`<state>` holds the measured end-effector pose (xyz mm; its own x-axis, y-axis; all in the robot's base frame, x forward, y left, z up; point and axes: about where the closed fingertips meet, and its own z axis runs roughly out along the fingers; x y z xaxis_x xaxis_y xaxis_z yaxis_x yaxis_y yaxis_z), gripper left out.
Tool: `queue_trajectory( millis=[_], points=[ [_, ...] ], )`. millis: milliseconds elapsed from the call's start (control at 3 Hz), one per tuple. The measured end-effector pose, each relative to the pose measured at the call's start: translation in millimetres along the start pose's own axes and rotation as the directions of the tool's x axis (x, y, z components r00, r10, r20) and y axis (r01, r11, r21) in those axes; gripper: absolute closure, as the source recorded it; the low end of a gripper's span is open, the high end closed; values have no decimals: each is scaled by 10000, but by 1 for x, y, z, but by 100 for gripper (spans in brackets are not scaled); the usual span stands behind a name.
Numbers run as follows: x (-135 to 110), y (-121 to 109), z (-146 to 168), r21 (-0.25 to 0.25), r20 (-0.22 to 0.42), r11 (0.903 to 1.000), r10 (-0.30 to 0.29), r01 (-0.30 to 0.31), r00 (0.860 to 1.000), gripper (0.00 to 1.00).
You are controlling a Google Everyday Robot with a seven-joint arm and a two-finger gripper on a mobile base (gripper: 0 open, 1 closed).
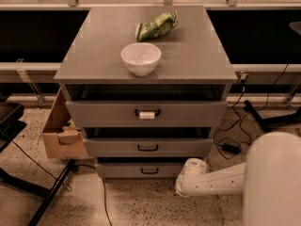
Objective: Close bottom drawer
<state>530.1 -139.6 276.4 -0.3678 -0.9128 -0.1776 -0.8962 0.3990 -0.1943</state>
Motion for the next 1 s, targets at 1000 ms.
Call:
queue_trajectory(
  millis=[1000],
  points=[
    [121,86,-242,1043,-3291,9912,1121,-819,9376,100]
  ],
)
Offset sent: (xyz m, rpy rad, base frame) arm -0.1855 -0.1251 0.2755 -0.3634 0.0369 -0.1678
